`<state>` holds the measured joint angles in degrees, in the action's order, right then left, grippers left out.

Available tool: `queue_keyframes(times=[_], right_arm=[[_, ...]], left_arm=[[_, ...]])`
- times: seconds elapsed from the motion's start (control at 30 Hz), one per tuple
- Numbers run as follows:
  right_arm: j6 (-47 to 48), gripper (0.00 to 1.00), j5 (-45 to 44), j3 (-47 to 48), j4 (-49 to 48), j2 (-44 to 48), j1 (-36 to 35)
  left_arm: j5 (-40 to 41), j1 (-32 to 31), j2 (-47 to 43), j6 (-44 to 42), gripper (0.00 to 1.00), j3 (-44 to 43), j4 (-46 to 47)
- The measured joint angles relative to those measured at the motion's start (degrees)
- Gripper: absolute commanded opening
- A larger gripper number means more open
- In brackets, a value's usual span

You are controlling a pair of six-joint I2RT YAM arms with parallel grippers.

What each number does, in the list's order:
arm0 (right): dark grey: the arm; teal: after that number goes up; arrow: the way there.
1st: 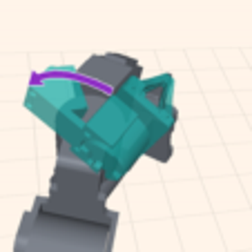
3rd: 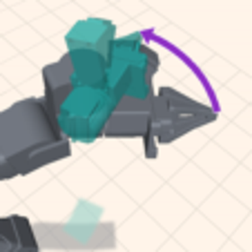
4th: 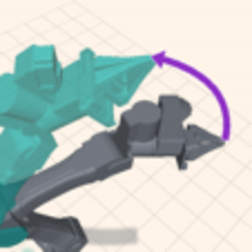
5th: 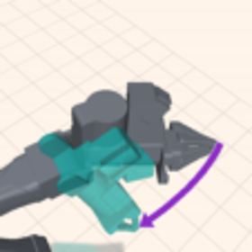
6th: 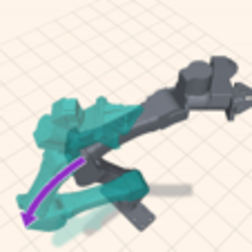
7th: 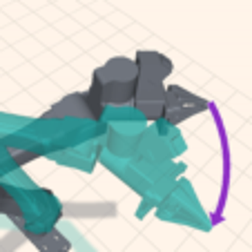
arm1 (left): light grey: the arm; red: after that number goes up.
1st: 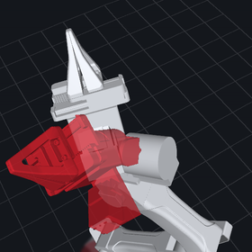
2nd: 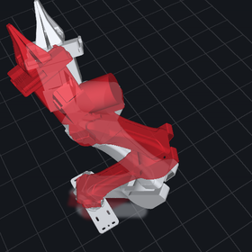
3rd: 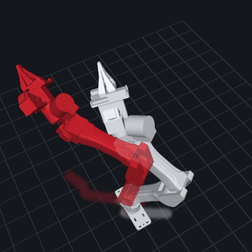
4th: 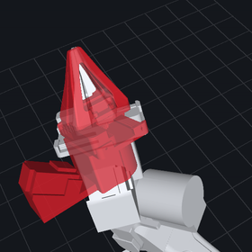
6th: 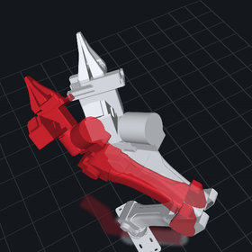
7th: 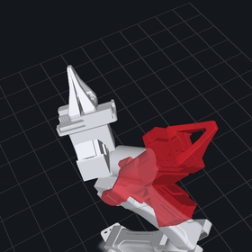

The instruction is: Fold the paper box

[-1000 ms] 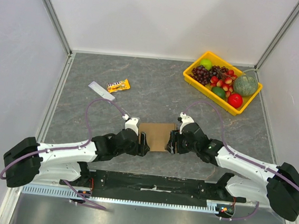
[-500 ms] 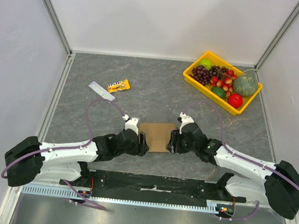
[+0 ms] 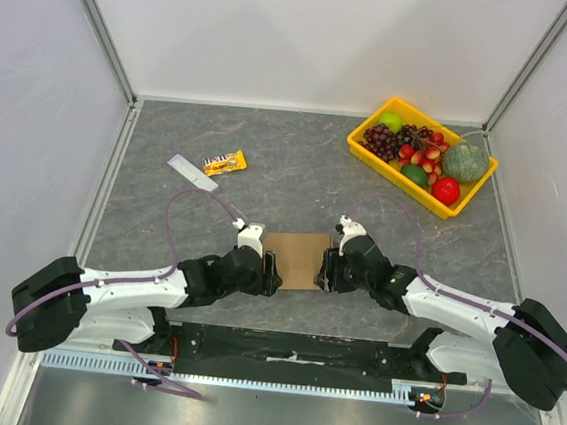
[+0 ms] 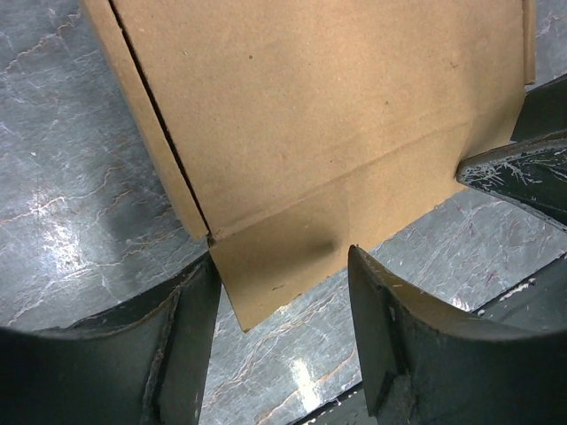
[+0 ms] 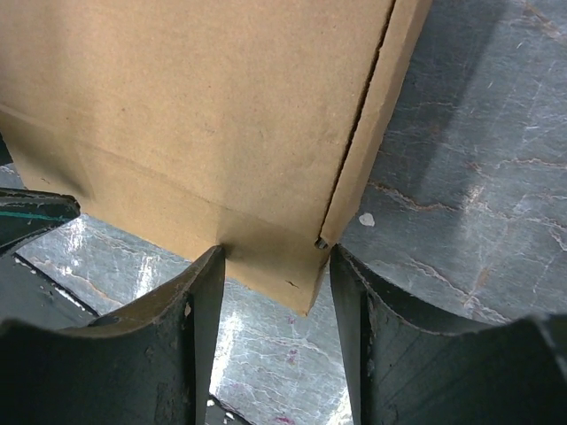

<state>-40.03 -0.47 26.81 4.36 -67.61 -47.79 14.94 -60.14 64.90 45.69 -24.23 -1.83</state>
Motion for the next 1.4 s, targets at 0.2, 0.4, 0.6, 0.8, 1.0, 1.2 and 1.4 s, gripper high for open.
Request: queue_keyframes(times=[0.2, 0.4, 0.6, 0.8, 1.0, 1.2, 1.4], right_arm=[[0.0, 0.60, -0.2, -0.2, -0.8, -0.9, 0.0], [1.0, 0.70, -1.6, 0.0, 0.3, -0.2, 0.0], [3.9, 0.72, -4.6, 3.2, 4.9, 1.9, 0.0], [7.2, 0.57, -7.1, 6.7, 6.1, 4.4, 0.0], [10.6, 0.41, -6.8, 9.2, 0.3, 0.5, 0.1], [13.4, 0.41, -3.8, 10.7, -8.2, -8.7, 0.4], [15.8, 0.41, -1.4, 12.5, -14.0, -14.5, 0.4]], left_arm=[[0.0, 0.0, 0.2, -0.2, 0.64, 0.3, 0.3], [0.0, 0.0, 0.2, -0.4, 0.64, 0.3, 0.4], [0.1, 0.0, 0.2, -0.5, 0.64, 0.3, 0.7], [0.2, 0.0, 0.2, -0.8, 0.64, 0.3, 0.7], [0.5, 0.0, 0.2, -1.0, 0.63, 0.3, 0.7], [0.7, 0.0, 0.2, -1.3, 0.63, 0.3, 0.7], [1.2, 0.0, 0.2, -1.4, 0.63, 0.3, 0.7]])
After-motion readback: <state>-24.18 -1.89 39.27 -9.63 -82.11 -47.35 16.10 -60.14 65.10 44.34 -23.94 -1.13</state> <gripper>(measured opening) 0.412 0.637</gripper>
